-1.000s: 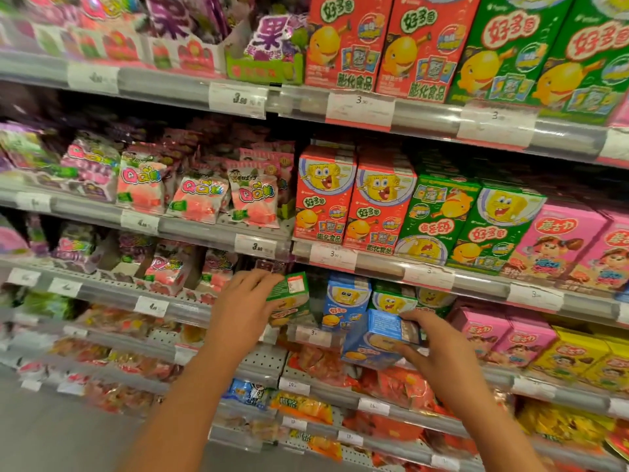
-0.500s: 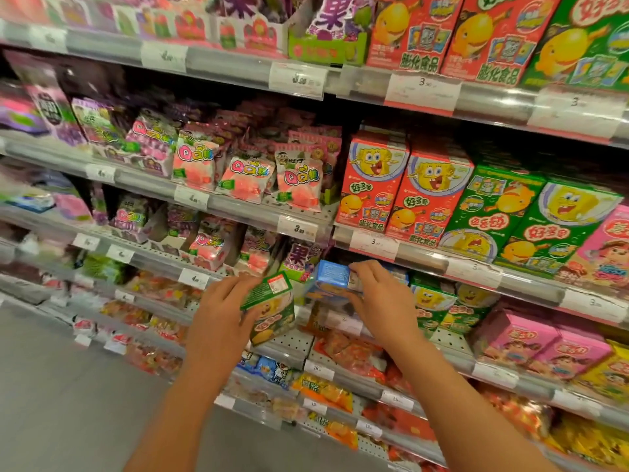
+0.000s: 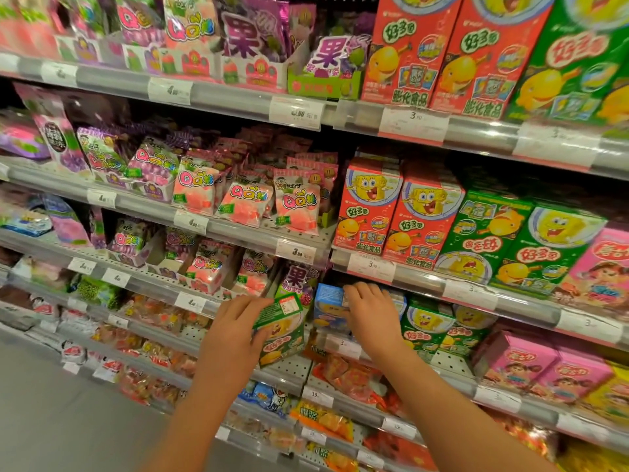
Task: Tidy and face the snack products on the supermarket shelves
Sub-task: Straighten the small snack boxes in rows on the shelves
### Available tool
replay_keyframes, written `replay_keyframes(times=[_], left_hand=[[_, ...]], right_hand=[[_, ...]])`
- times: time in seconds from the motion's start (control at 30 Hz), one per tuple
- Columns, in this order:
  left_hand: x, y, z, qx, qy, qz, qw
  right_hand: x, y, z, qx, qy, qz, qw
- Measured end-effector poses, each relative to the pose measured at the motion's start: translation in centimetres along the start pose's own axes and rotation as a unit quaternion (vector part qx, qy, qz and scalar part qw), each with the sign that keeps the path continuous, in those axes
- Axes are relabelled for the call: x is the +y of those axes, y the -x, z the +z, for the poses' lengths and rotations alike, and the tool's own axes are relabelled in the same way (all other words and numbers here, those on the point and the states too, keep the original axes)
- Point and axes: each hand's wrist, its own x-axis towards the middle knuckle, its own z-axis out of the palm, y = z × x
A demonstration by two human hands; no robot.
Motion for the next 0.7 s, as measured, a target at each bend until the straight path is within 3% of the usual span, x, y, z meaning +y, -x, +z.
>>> replay_keyframes(times=[0.37, 0.47, 0.57, 0.7], left_hand=[[1.5, -1.1, 1.4, -0.022, 0.026, 0.011, 0.999], [1.7, -1.1, 2.0, -0.023, 0.033, 0.027, 0.999], [2.1, -1.1, 2.9, -0.036, 0.049, 0.029, 0.998], [3.9, -1.1, 4.4, -0.067, 0.076, 0.051, 0.994]], right_hand=[[1.3, -2.1, 0.2, -0.05, -0.003, 0.02, 0.999], [1.5, -0.9, -0.6, -0.033, -0.034, -0.003, 0.999], [1.8, 2.1, -1.6, 0.018, -0.177, -0.006, 0.984], [1.9, 6.7, -3.2, -0.033, -0.439, 0.042, 0.897]])
